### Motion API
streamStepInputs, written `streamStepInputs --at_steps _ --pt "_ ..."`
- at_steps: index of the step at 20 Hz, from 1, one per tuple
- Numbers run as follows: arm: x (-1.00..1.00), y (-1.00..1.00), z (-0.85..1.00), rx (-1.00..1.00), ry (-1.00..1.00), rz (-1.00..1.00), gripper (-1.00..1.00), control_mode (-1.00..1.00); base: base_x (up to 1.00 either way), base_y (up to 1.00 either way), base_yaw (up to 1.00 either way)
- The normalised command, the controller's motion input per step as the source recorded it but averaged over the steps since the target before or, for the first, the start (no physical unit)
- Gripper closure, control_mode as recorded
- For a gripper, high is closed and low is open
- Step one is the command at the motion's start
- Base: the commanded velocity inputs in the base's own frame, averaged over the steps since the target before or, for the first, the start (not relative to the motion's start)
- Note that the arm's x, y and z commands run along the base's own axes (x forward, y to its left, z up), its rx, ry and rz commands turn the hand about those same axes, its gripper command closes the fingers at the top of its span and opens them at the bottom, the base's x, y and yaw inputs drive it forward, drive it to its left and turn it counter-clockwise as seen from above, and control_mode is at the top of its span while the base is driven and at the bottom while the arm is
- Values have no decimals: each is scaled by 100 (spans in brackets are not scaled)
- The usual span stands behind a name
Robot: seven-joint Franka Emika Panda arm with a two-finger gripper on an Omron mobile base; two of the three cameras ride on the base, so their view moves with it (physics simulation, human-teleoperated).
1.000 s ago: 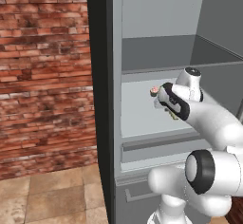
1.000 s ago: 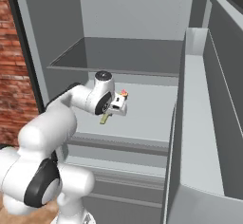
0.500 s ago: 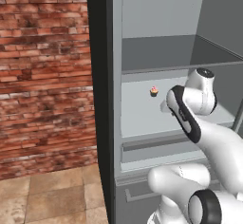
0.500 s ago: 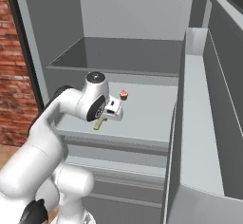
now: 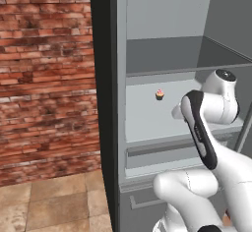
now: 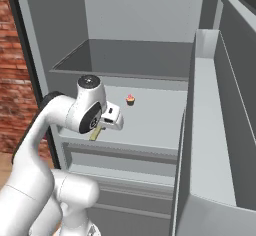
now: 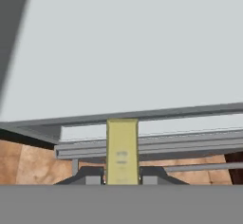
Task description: Pick the egg and butter from the fridge and place them by the bowl for mixing.
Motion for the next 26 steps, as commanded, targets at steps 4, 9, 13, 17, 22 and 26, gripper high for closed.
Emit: streamStepInputs --at_steps 4,9,13,17,22,26 --pt "-44 3 34 0 0 0 100 -100 0 0 0" --pt "-41 1 33 0 0 0 100 -100 0 0 0" --pt "-36 0 26 0 0 0 100 -100 0 0 0" --pt "-10 2 7 0 0 0 100 -100 0 0 0" --pt "0 0 0 -1 1 0 100 -100 0 0 0" --pt "0 0 0 0 0 0 100 -100 0 0 0"
